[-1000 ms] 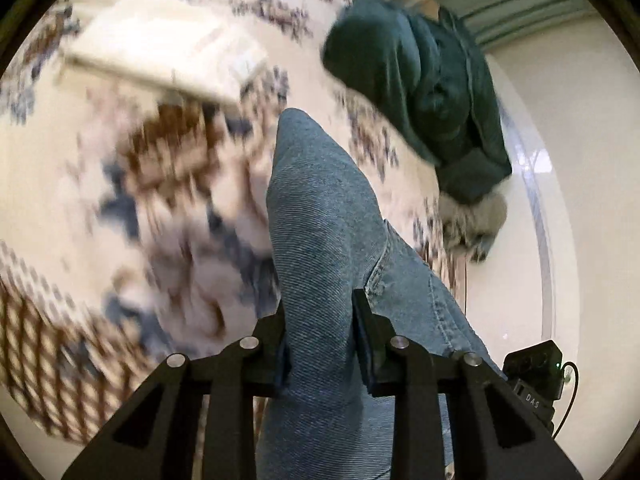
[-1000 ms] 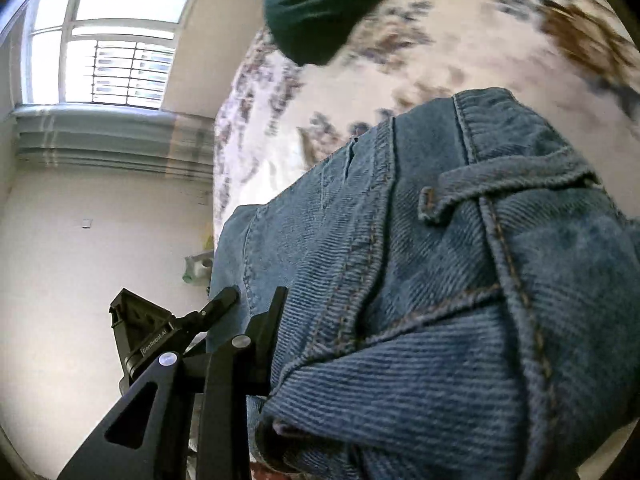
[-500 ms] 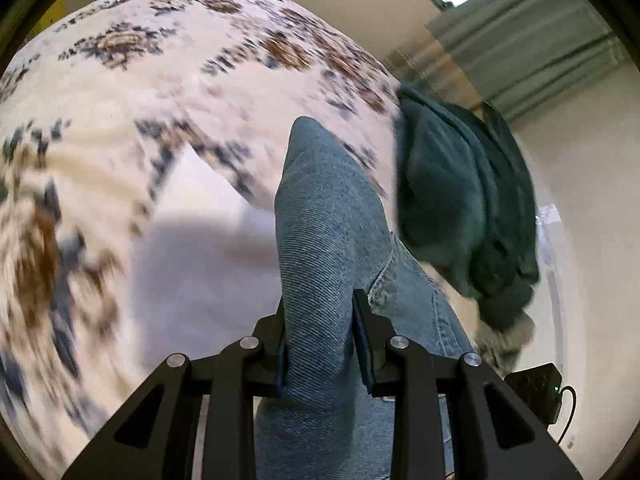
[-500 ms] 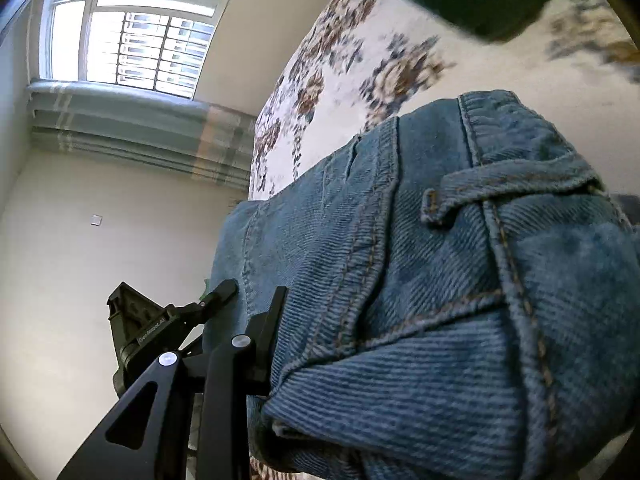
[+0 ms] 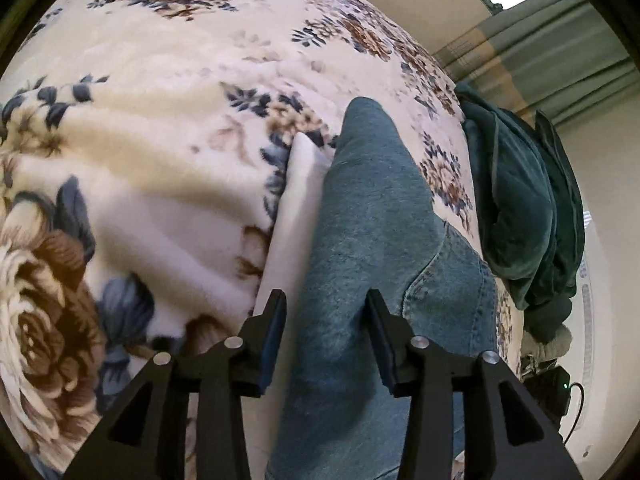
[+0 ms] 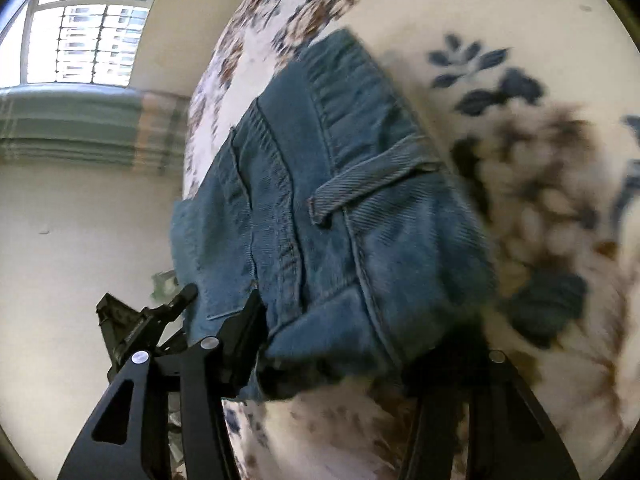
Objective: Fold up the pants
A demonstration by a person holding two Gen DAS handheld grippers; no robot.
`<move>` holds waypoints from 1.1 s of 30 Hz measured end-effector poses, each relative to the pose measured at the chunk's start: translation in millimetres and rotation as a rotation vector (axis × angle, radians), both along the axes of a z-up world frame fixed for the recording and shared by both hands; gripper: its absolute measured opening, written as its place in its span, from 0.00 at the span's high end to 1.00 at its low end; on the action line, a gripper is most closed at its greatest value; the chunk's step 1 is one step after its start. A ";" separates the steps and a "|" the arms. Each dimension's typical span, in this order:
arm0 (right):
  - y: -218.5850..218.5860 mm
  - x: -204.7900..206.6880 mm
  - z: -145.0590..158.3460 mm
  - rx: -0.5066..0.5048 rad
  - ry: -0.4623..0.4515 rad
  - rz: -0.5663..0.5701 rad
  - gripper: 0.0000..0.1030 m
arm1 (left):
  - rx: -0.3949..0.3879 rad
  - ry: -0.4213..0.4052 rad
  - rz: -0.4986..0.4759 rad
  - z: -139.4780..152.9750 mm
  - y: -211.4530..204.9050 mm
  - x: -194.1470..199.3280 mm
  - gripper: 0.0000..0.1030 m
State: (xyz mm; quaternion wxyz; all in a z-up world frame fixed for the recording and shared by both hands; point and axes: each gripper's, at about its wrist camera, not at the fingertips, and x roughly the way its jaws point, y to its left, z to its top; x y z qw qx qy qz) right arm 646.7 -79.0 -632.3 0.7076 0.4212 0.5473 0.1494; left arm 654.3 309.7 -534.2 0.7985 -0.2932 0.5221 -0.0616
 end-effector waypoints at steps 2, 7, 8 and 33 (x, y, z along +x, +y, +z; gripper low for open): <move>2.9 -1.4 8.7 -0.083 0.009 0.010 0.47 | 0.004 0.007 0.007 2.3 -2.3 -5.2 0.61; 2.5 -5.1 29.7 -0.204 0.063 0.016 0.43 | 0.055 0.045 0.028 11.1 -3.6 -18.1 0.58; 3.9 -6.9 37.2 -0.248 0.071 0.024 0.37 | 0.075 0.059 0.030 15.7 -5.1 -23.1 0.58; 1.5 -179.0 366.8 -0.891 -0.247 0.110 0.00 | 0.607 -0.070 -0.081 261.9 -160.8 -179.4 0.10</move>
